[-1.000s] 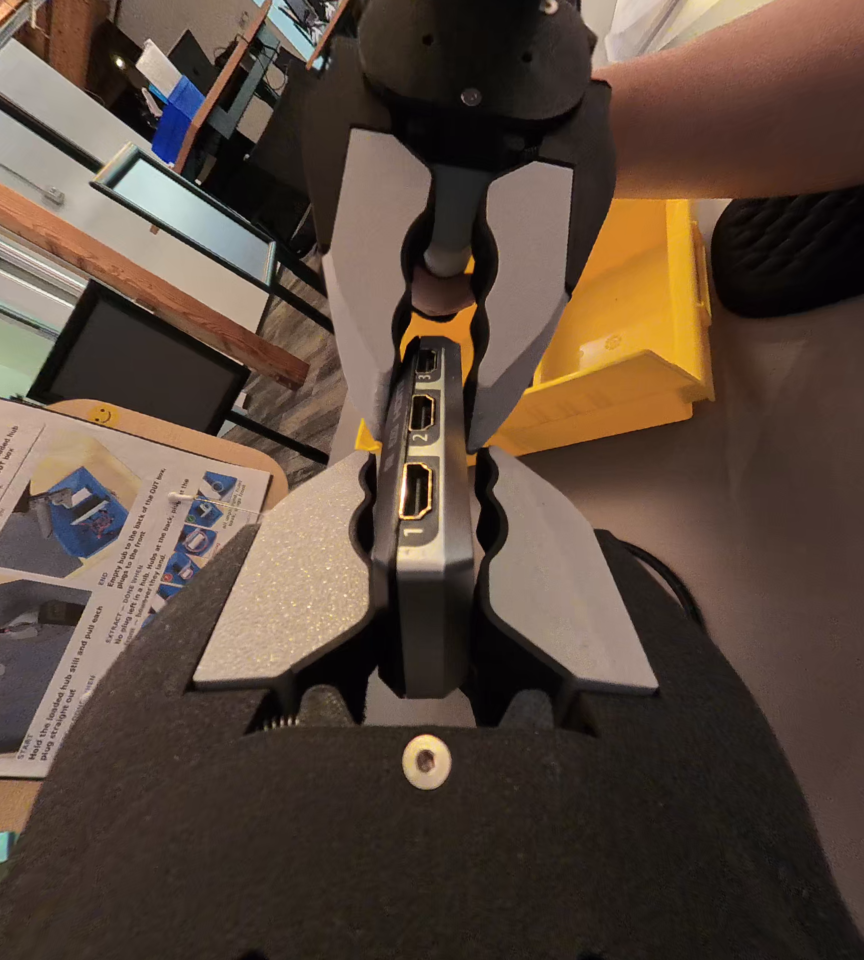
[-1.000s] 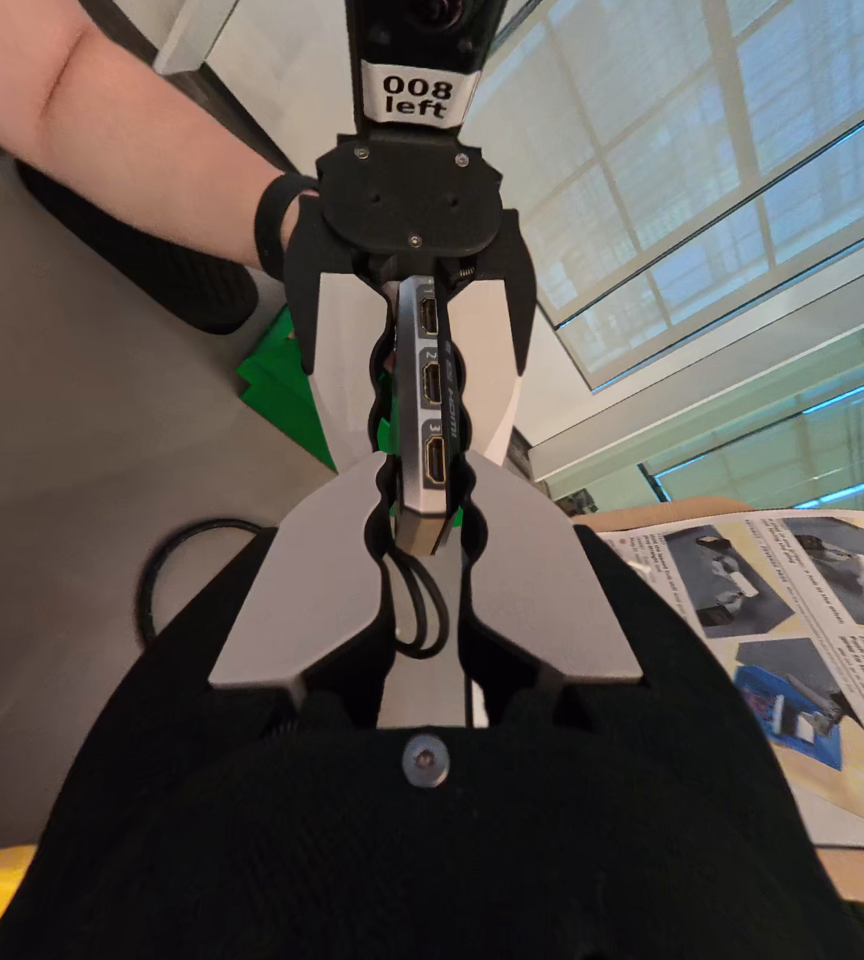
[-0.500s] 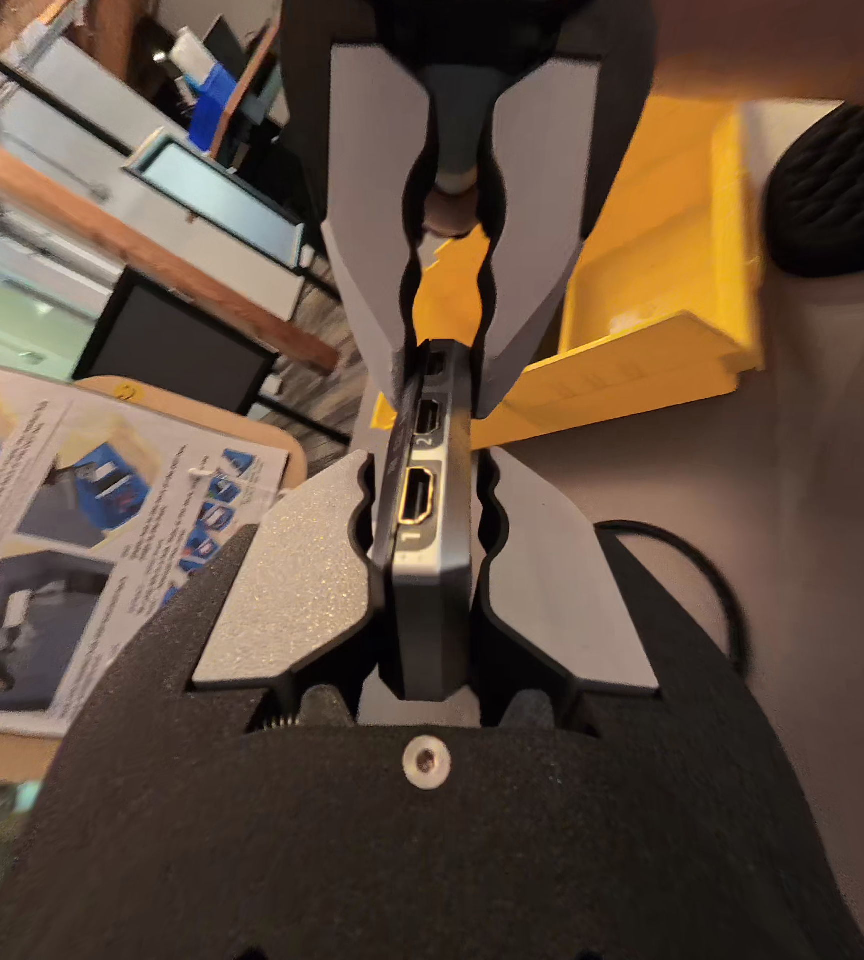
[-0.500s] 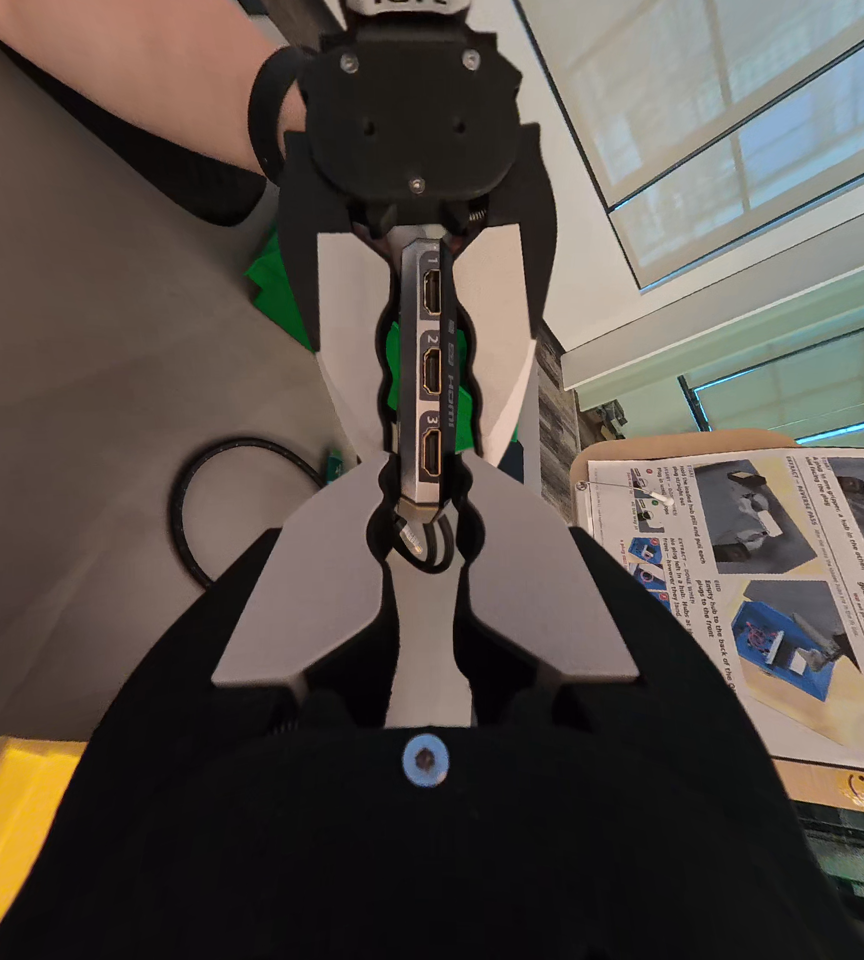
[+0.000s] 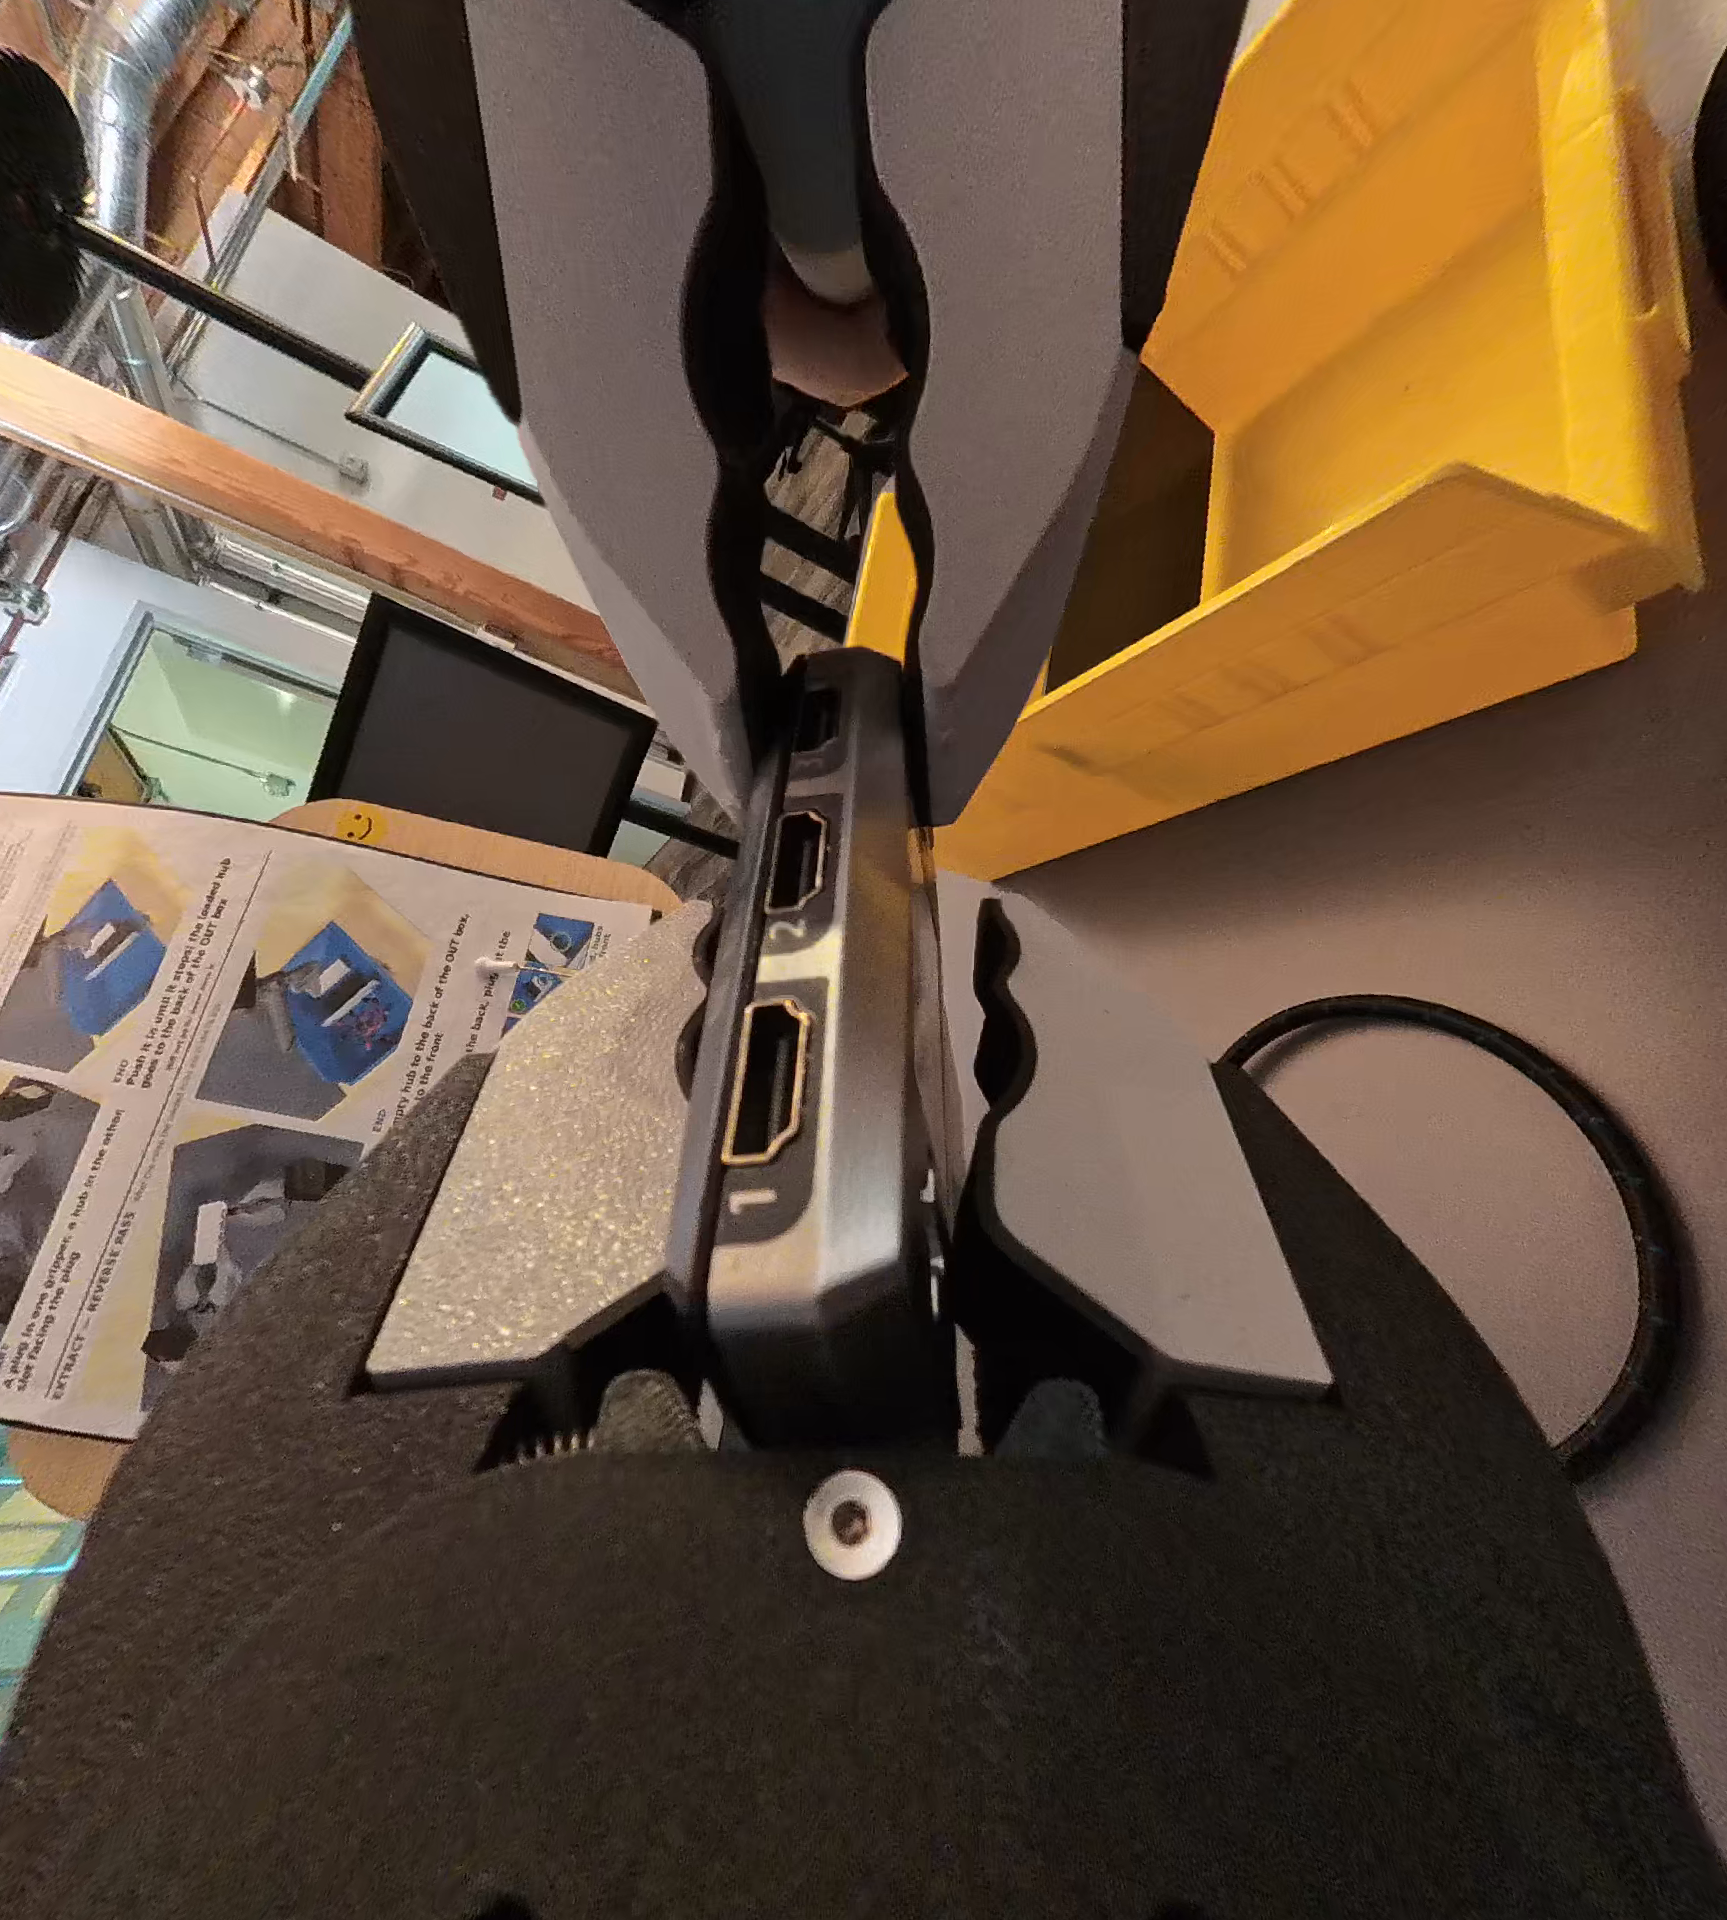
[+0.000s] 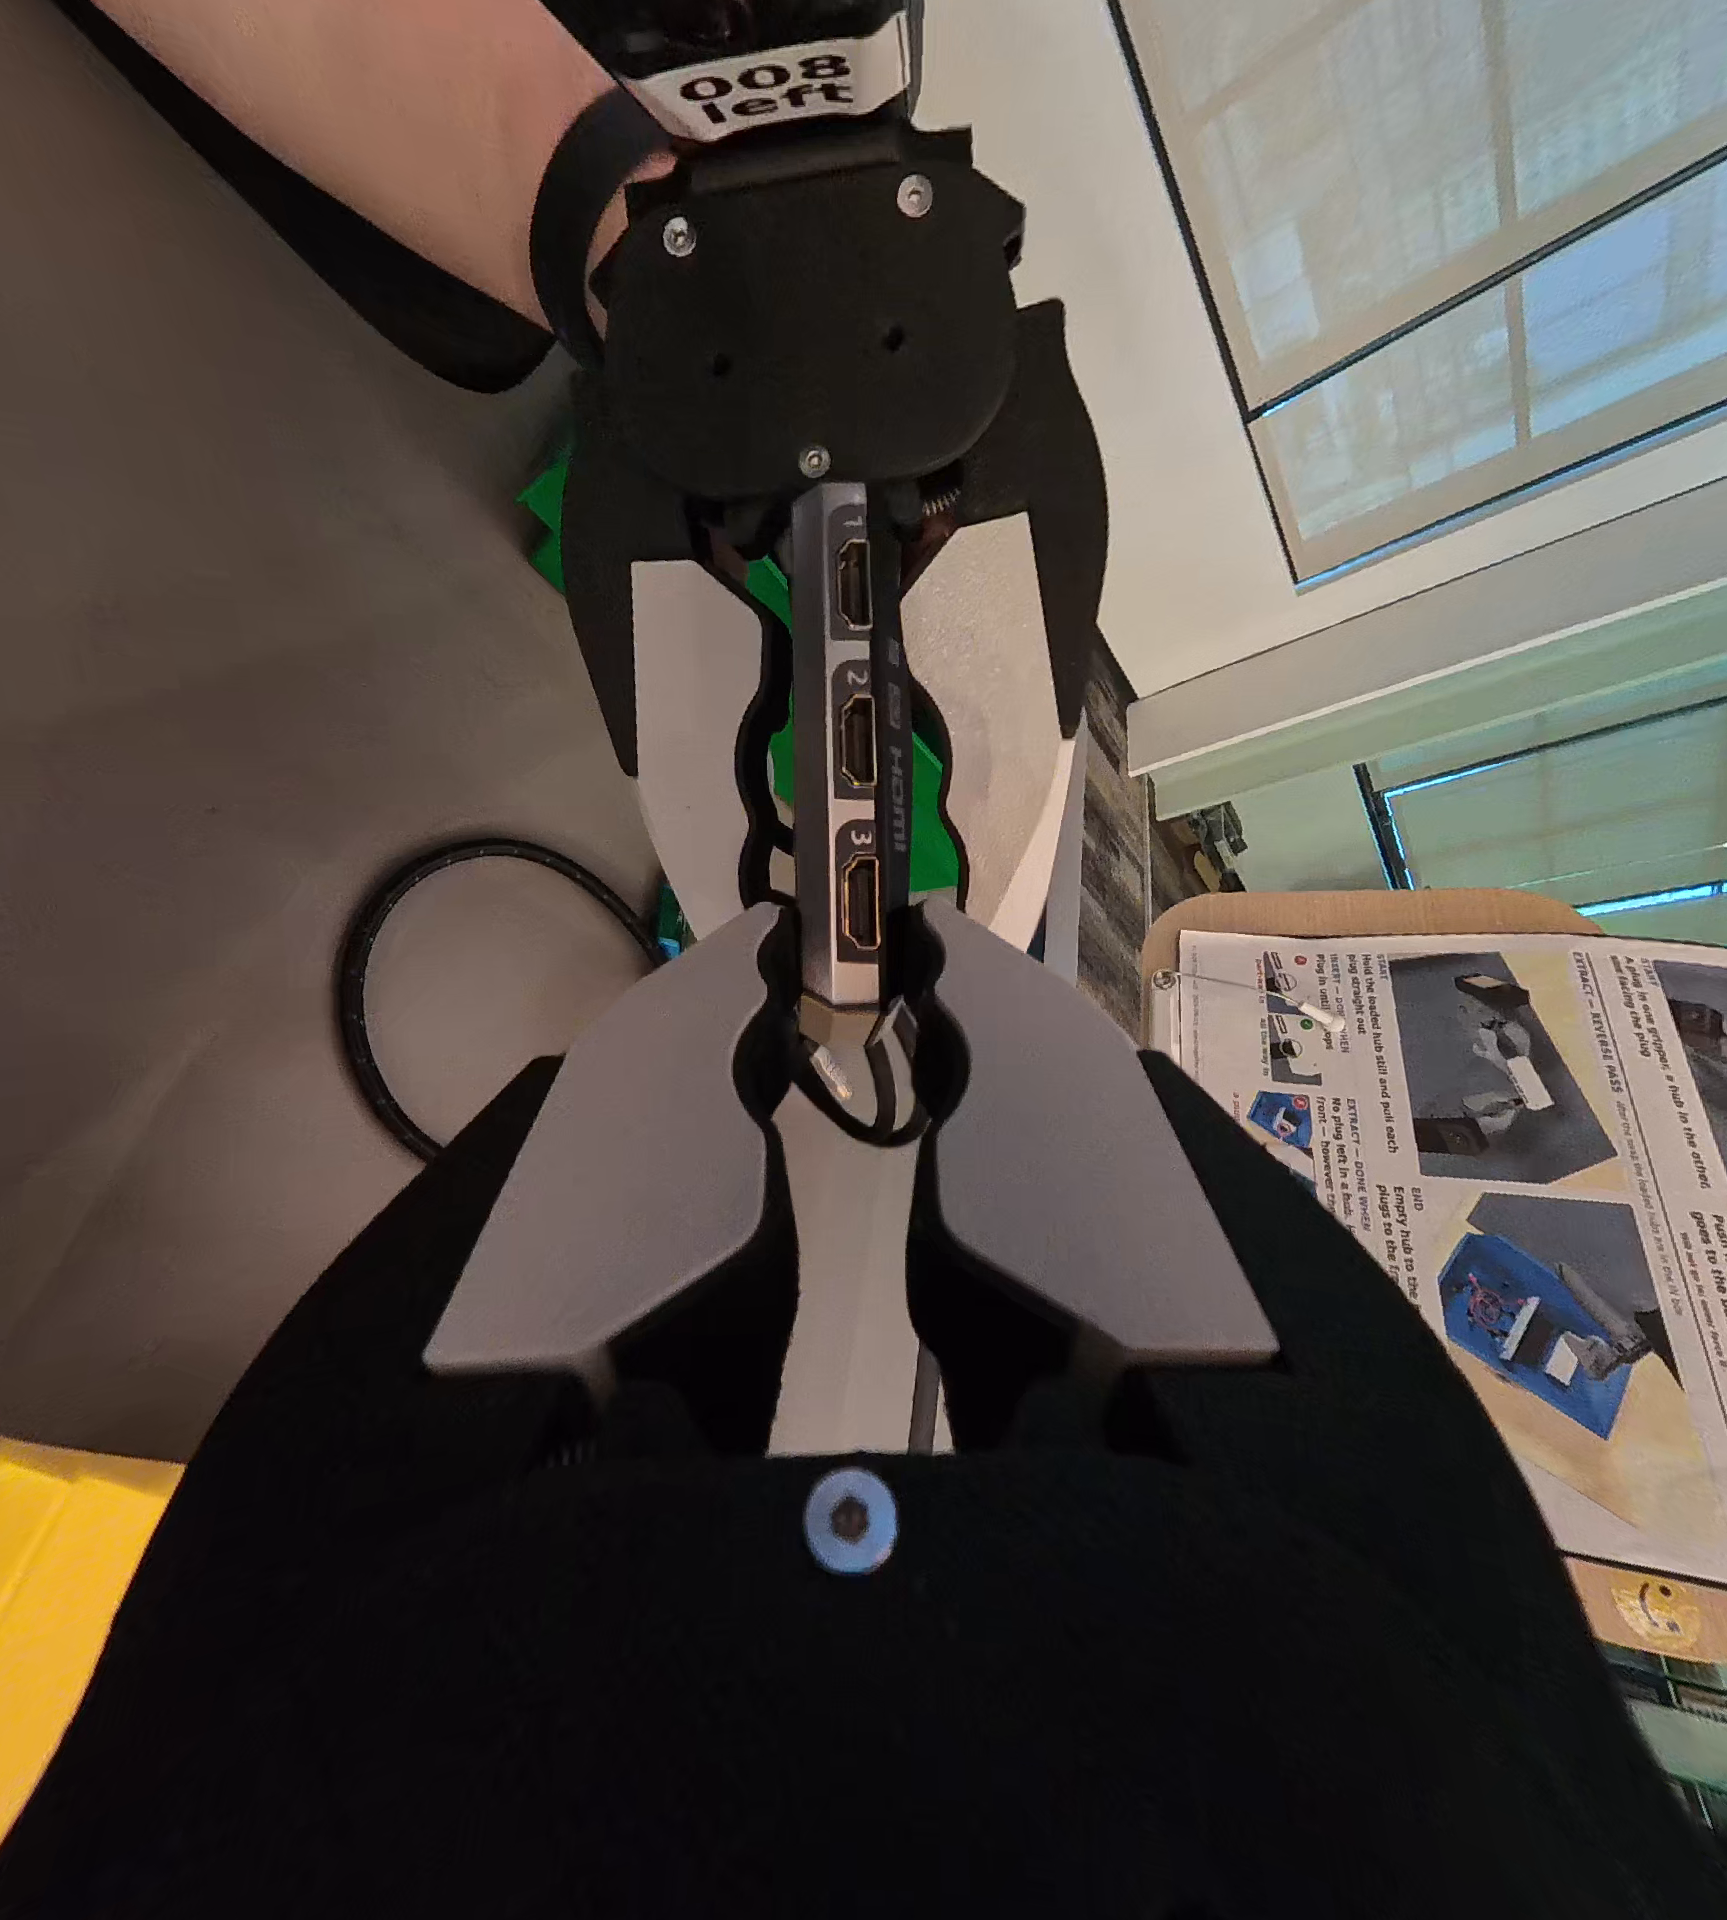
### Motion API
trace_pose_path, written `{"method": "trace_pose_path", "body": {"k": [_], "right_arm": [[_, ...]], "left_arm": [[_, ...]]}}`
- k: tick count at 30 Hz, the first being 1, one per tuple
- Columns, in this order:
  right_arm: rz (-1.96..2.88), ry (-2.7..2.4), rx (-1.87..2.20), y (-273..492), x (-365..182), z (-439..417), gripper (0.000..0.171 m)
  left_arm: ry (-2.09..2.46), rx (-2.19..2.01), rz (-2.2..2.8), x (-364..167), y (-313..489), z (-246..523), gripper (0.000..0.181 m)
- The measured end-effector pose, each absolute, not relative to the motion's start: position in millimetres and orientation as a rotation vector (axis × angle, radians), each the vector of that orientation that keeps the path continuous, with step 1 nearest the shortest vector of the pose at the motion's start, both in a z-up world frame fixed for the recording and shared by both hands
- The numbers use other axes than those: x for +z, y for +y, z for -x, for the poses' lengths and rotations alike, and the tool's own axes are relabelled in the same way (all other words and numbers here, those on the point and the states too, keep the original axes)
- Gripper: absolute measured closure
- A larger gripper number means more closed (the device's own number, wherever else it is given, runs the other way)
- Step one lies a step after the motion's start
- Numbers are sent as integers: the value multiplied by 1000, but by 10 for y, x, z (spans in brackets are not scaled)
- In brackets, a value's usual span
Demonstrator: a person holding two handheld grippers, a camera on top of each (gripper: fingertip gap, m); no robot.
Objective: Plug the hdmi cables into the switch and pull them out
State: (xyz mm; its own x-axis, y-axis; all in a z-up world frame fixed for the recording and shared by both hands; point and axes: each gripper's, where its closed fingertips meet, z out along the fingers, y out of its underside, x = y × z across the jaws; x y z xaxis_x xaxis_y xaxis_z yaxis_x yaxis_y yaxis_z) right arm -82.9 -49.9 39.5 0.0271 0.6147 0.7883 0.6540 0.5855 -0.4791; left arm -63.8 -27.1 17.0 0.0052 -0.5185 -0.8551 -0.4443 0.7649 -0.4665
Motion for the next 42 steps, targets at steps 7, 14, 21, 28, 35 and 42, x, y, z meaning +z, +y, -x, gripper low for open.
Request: {"method": "trace_pose_path", "body": {"k": [7, 14, 21, 28, 35, 42], "right_arm": [[1135, -1643, -141, -413, 376, 754, 151], [1145, -1660, -197, -376, 318, 771, 151], [1093, -1651, -168, -409, 362, 795, 151], [1023, -1657, -68, -512, 391, 871, 151], [993, -1641, -31, -548, 433, 899, 151], [1006, -1613, -42, -489, 403, 876, 151]], "left_arm": [[1650, 11, 825, 218, -231, 769, 134], [1676, 34, 895, 101, -163, 763, 144], [1637, -115, 883, 147, -216, 740, 144], [1628, -389, 832, 183, -409, 680, 123], [1604, -314, 747, 232, -436, 669, 145], [1631, -268, 812, 194, -366, 682, 145]]}}
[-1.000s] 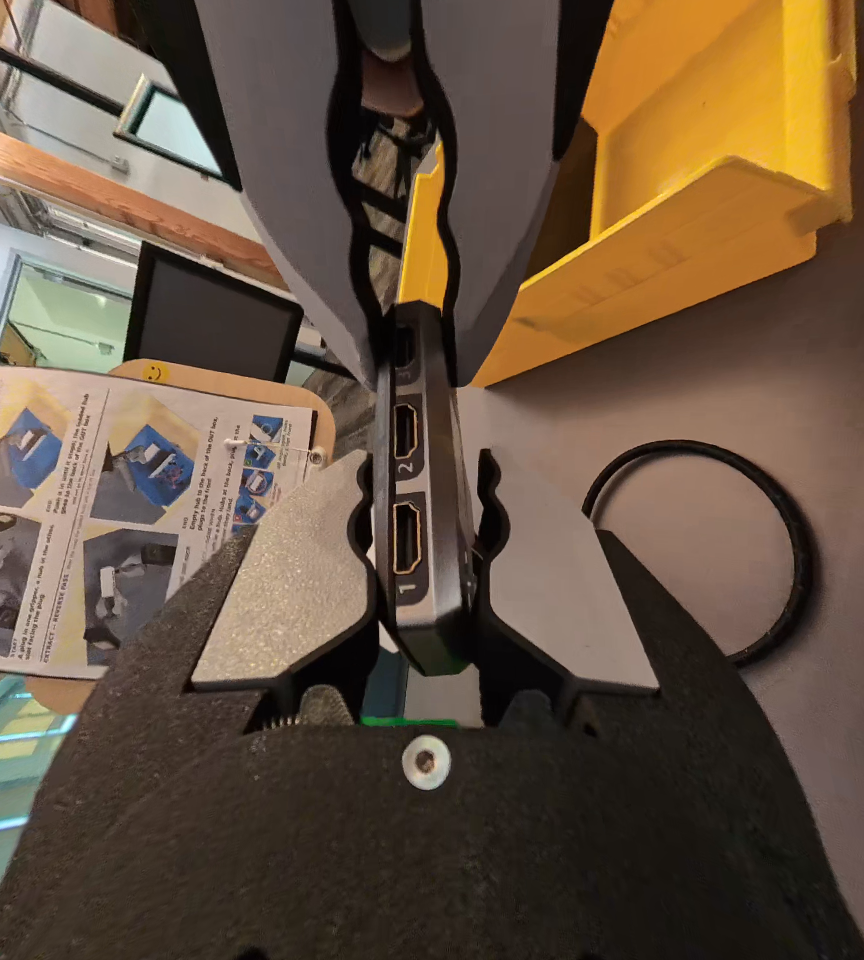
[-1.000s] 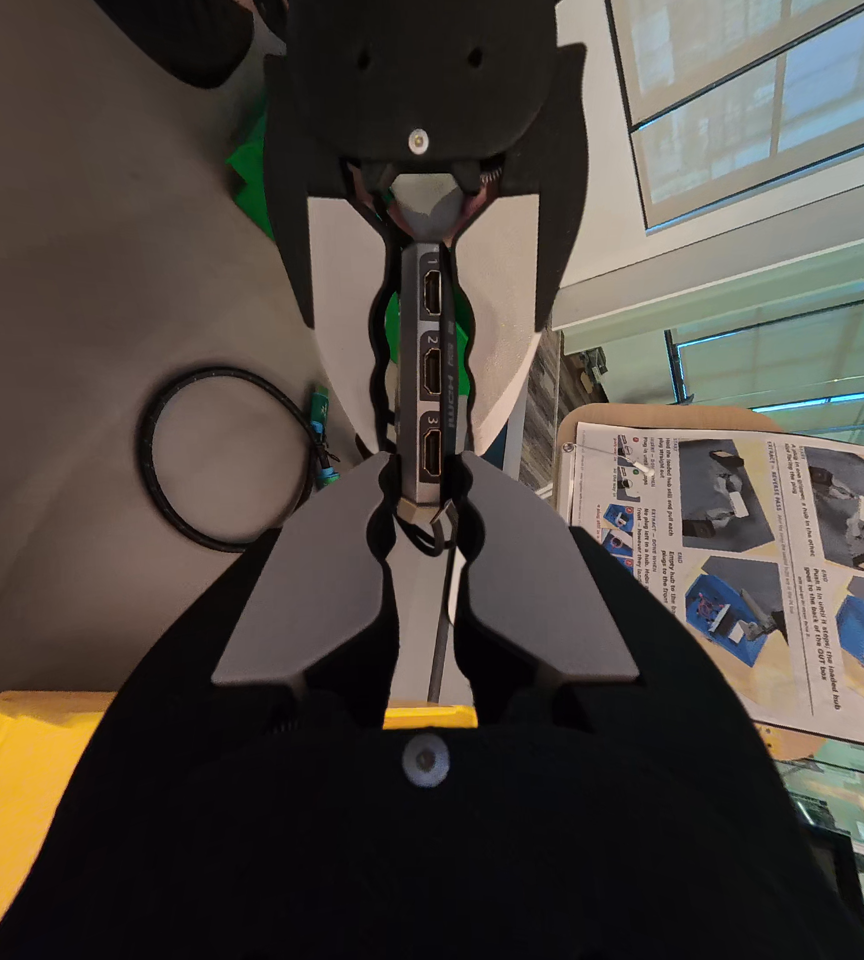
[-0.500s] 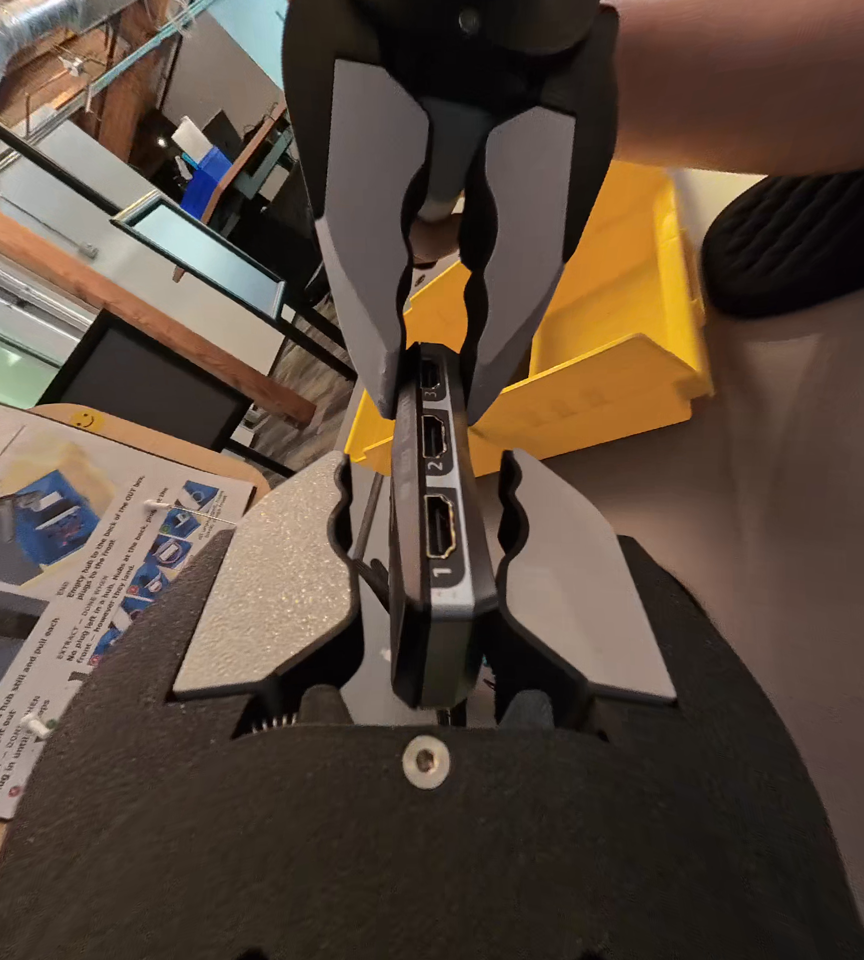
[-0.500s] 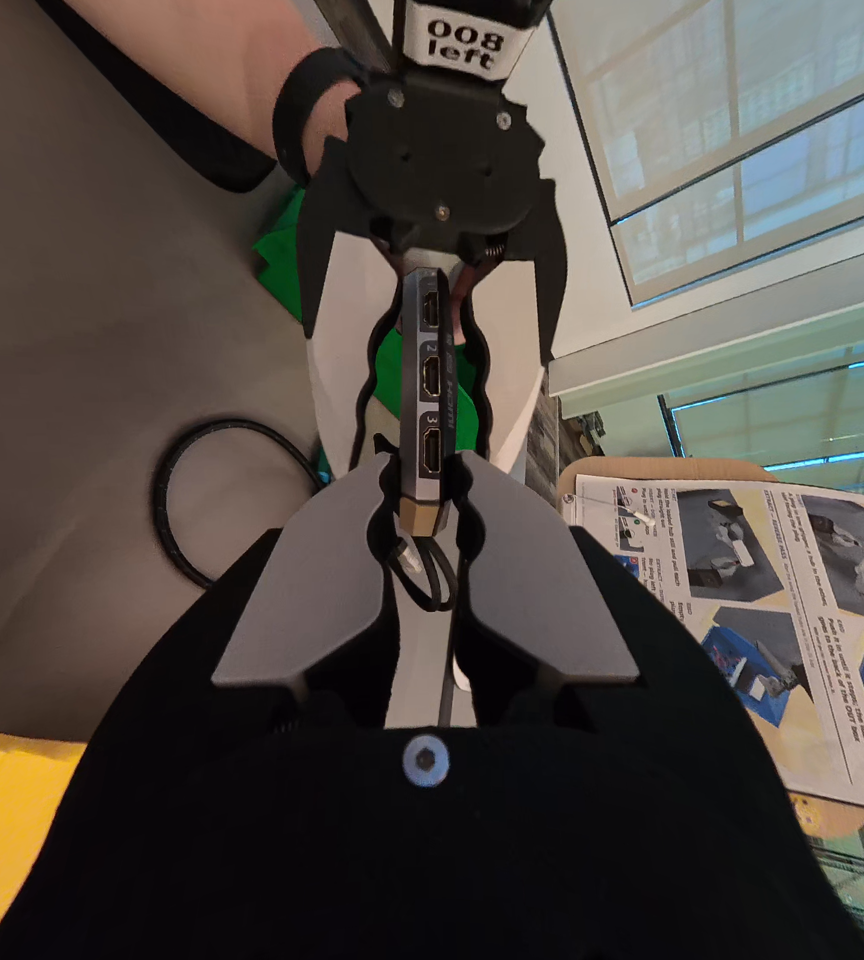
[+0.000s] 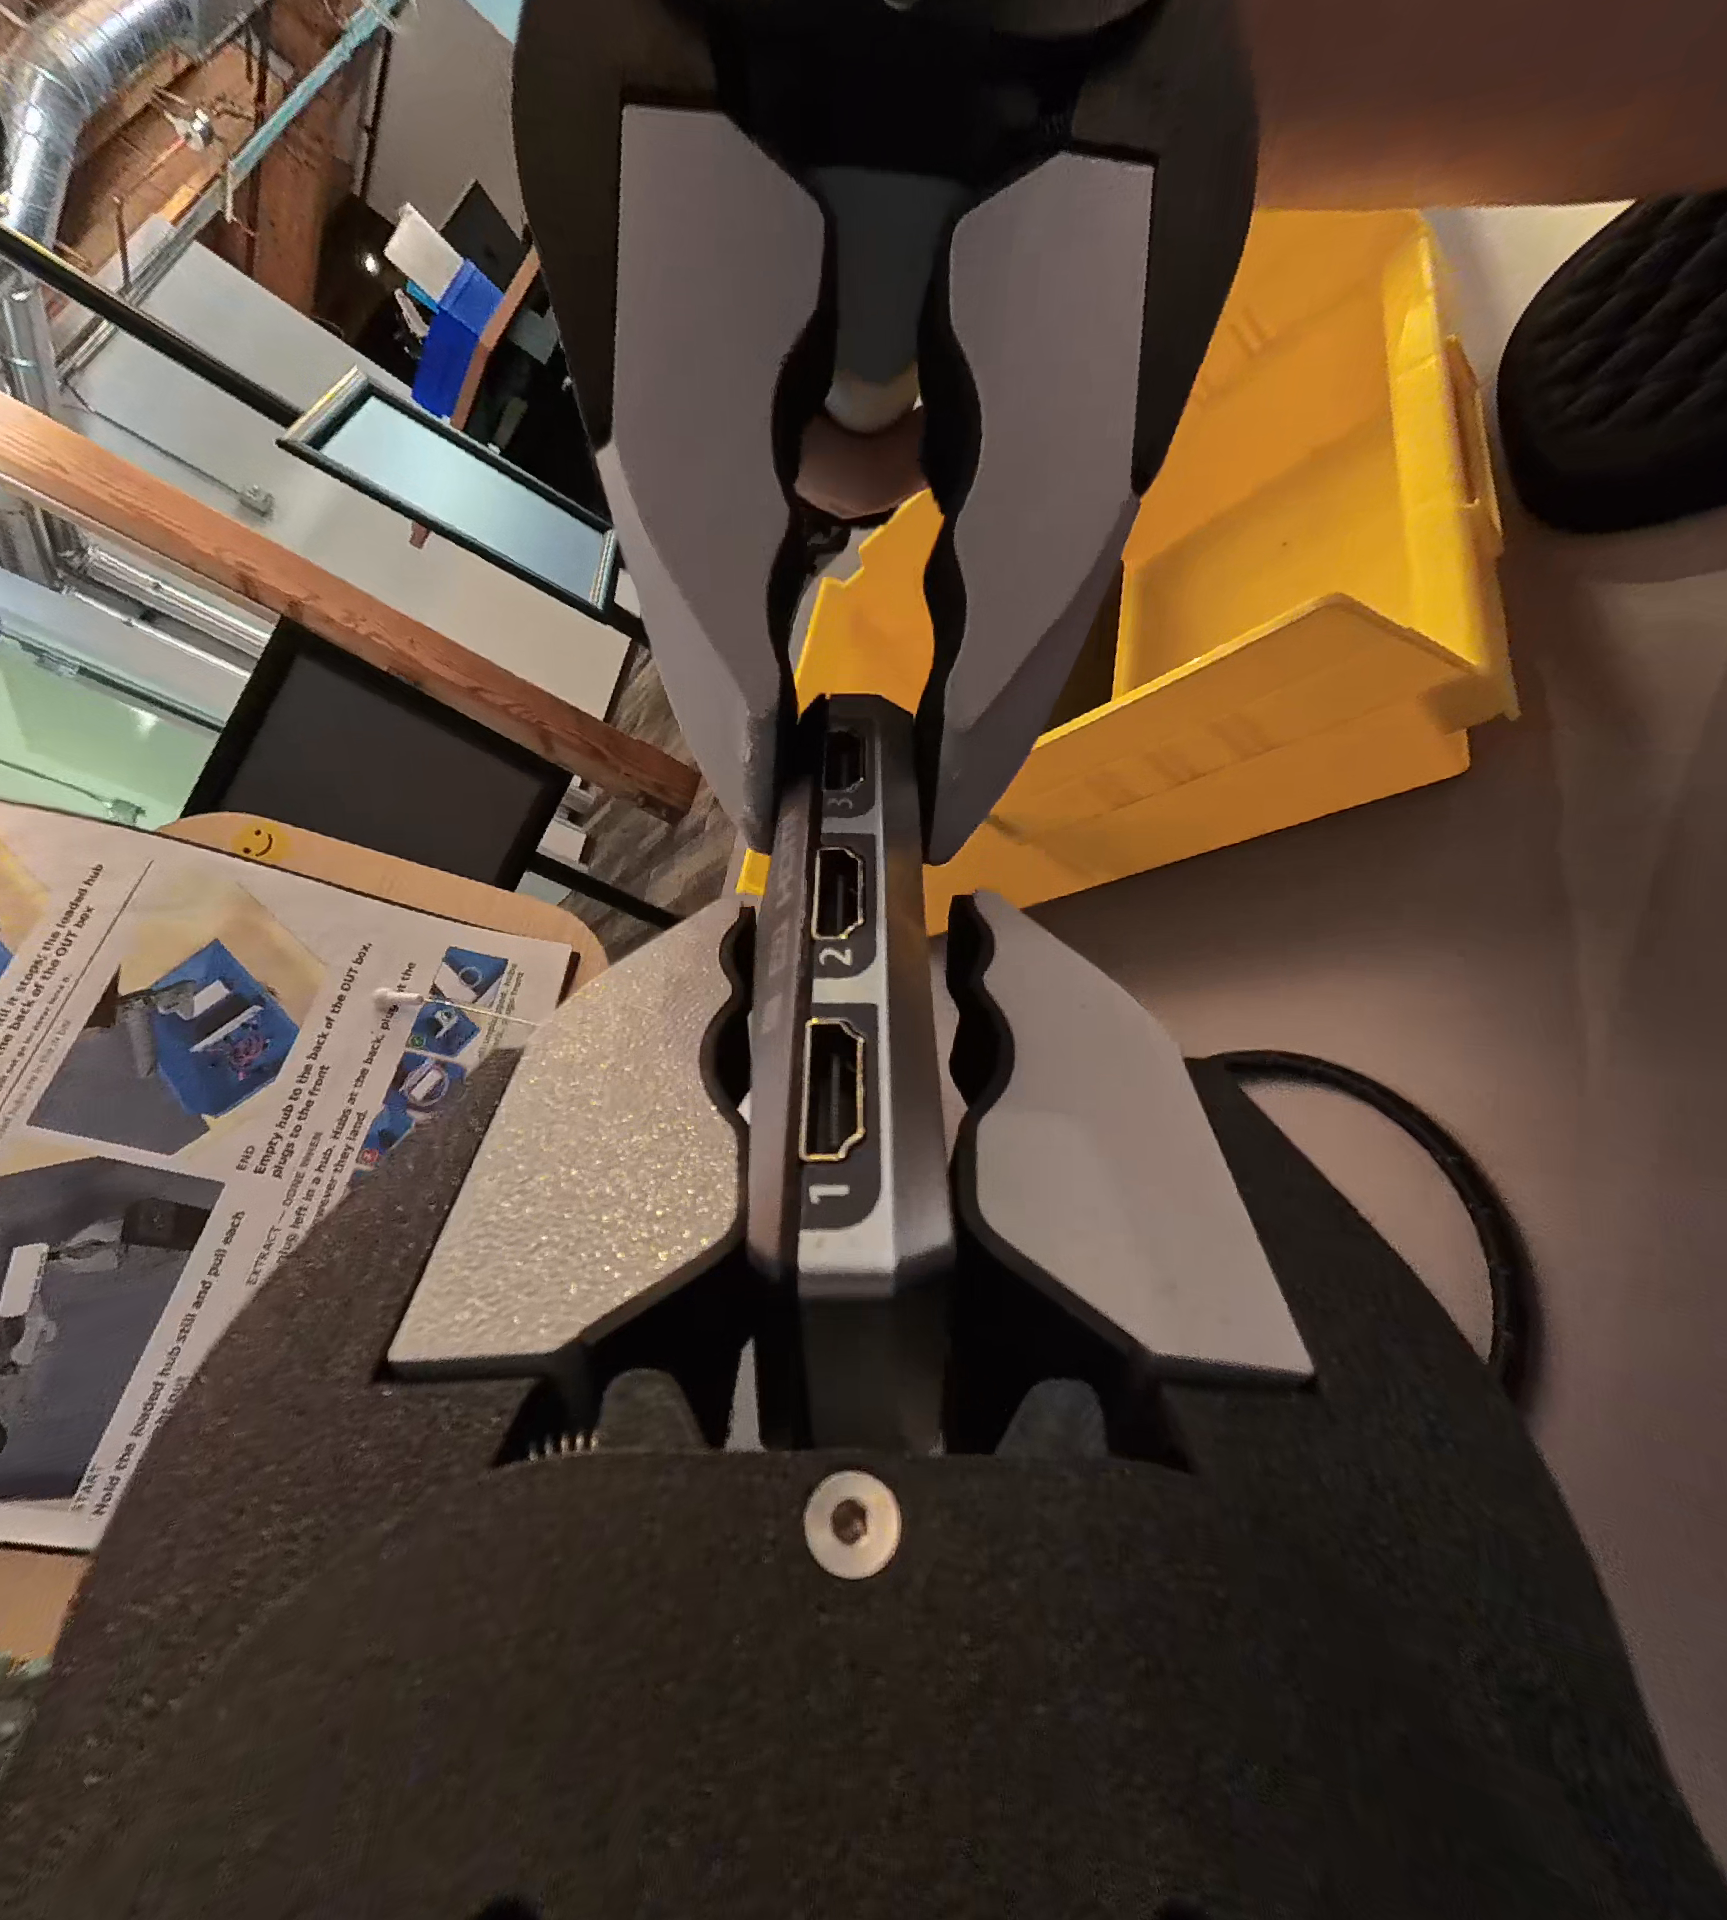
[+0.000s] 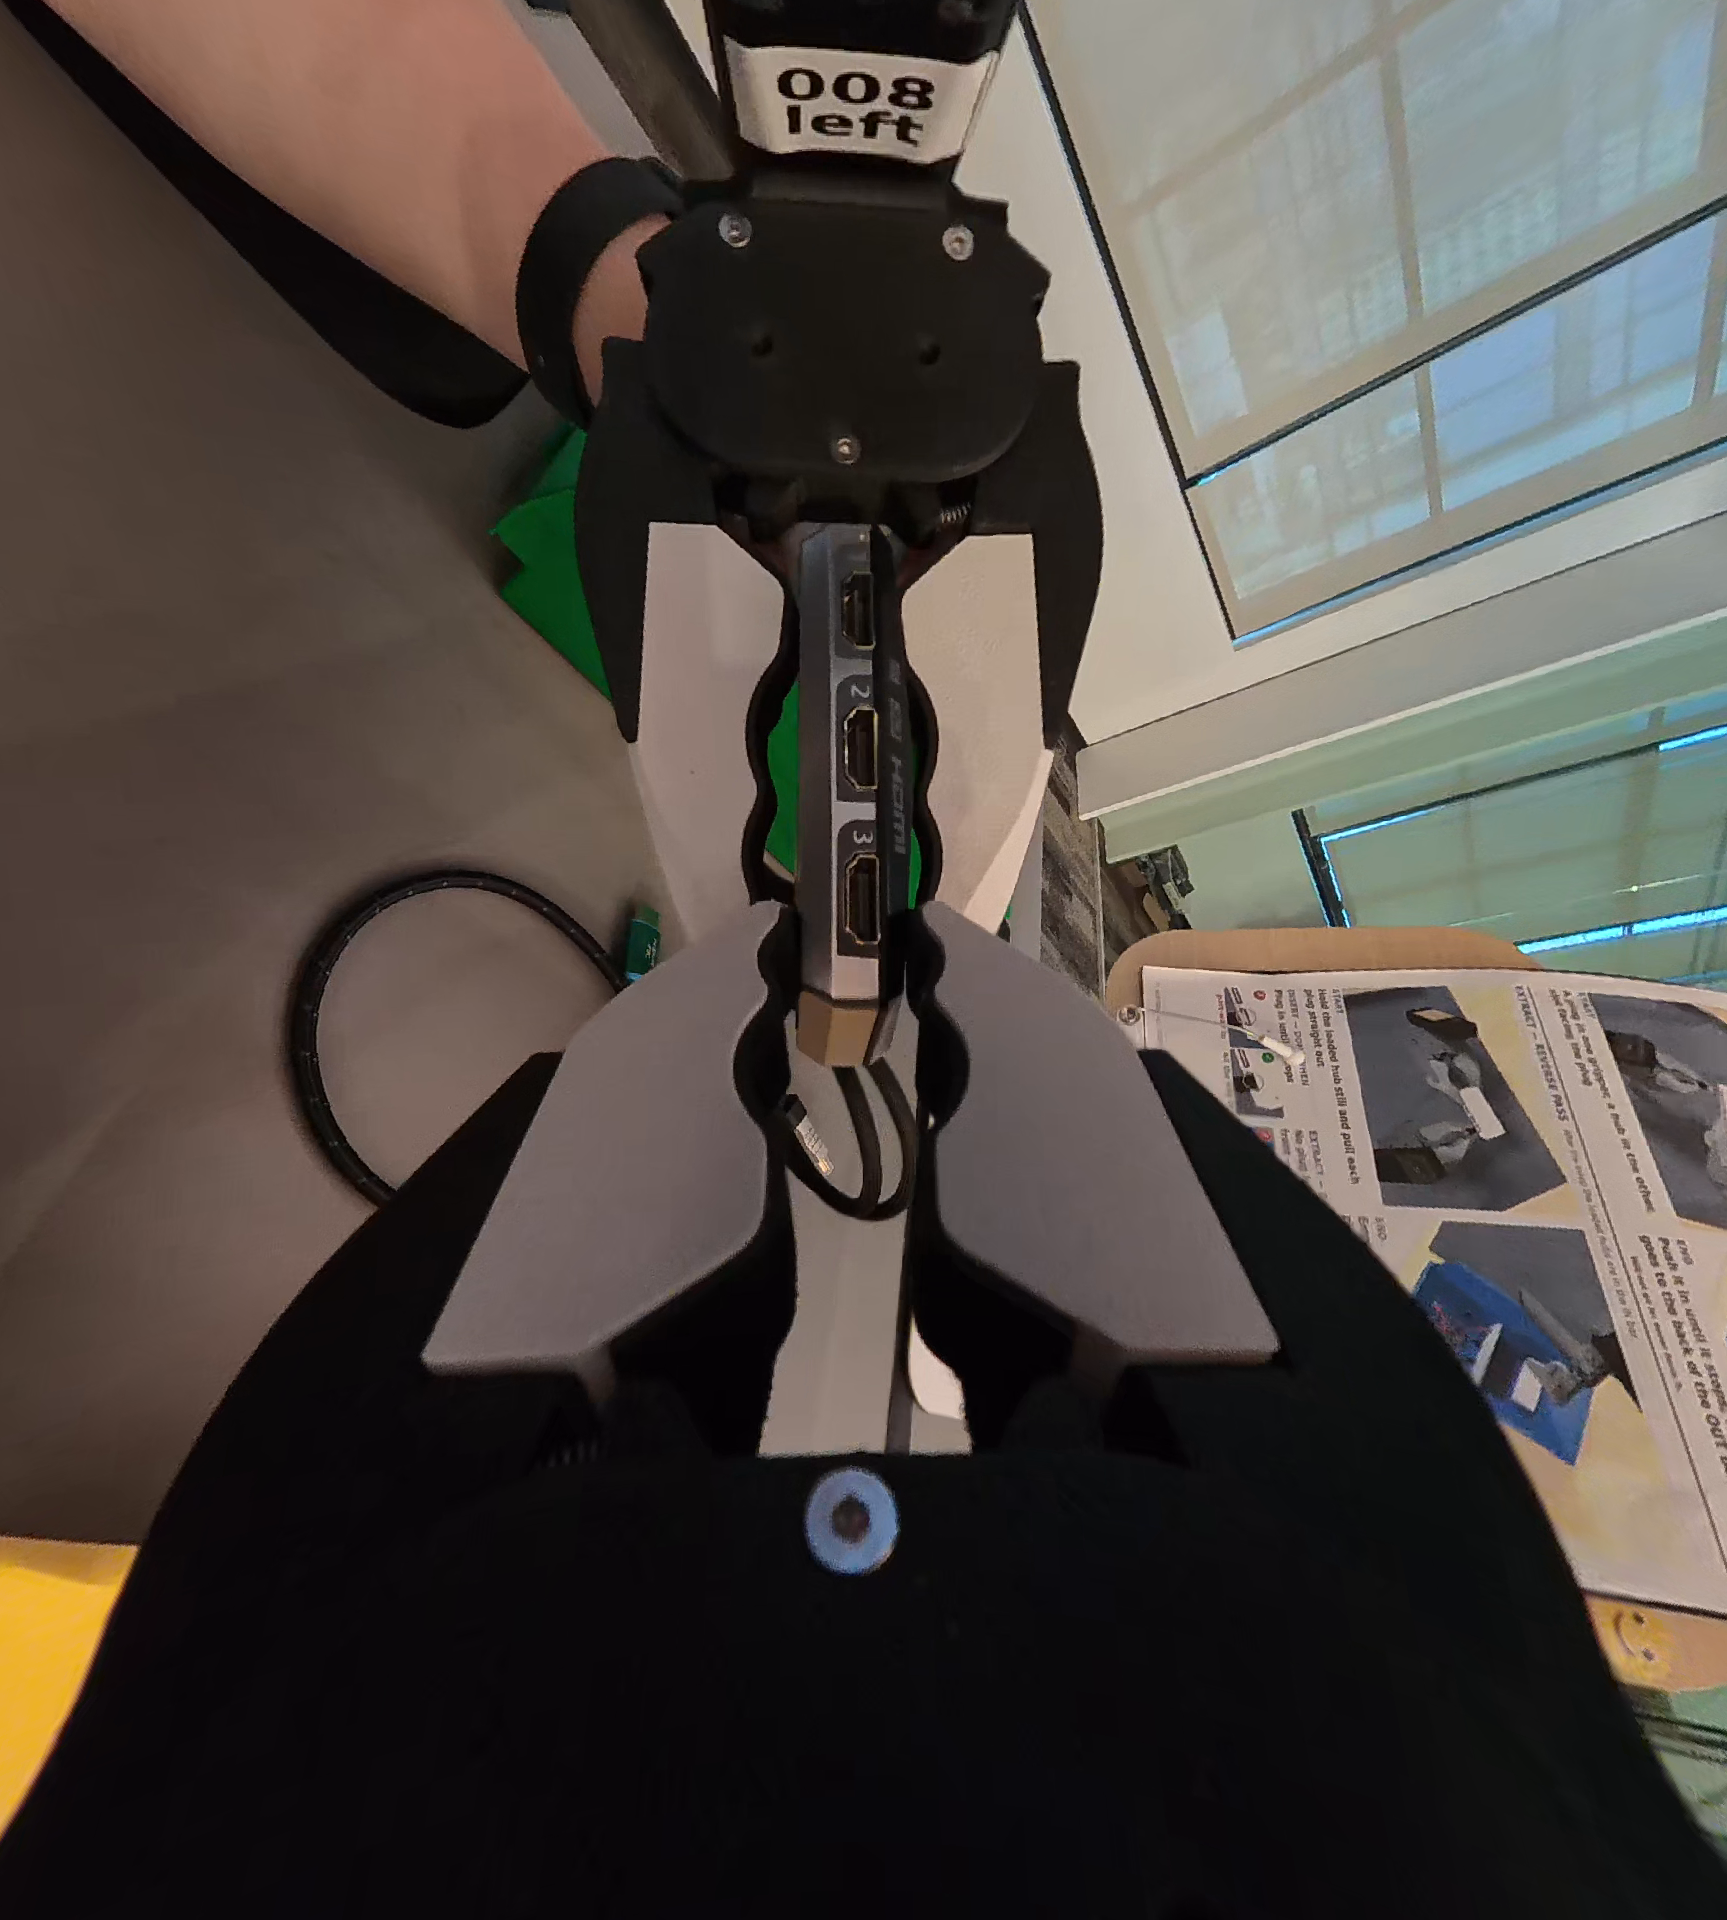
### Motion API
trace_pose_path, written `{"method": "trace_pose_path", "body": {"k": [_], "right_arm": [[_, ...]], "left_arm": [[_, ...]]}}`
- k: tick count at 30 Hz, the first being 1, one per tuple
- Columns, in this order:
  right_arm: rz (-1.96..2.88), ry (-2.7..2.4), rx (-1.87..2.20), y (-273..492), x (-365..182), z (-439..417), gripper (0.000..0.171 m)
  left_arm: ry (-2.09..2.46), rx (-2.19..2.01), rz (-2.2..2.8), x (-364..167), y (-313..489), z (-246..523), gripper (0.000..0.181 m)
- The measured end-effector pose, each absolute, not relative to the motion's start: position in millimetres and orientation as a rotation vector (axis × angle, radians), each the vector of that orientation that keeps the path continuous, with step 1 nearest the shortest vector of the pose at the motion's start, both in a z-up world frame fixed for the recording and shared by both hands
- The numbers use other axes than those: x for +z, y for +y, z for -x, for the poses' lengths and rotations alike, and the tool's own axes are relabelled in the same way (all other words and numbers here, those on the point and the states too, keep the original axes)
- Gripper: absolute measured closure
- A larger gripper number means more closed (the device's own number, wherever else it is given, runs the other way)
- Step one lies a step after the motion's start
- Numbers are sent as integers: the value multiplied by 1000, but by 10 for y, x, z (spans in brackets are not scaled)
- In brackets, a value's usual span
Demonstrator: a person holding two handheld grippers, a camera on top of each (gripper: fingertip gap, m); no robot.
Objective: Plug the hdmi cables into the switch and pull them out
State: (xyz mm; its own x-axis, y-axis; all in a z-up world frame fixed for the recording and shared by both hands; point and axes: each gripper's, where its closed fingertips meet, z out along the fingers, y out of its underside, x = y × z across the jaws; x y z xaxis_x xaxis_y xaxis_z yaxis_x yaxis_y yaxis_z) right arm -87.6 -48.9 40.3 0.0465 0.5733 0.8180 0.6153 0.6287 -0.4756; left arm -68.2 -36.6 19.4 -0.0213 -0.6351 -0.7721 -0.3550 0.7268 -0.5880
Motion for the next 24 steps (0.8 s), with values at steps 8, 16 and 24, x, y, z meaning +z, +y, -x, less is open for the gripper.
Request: {"method": "trace_pose_path", "body": {"k": [8, 16, 24], "right_arm": [[1047, -1525, -34, -406, 516, 750, 143], [1253, -1591, 73, -287, 162, 664, 149], [1528, -1676, 74, -206, -419, 913, 155]], "left_arm": [[1595, -168, 838, 314, -156, 841, 145], [1540, -112, 872, 437, 98, 1074, 146], [1485, -165, 888, 572, 170, 1187, 146]]}}
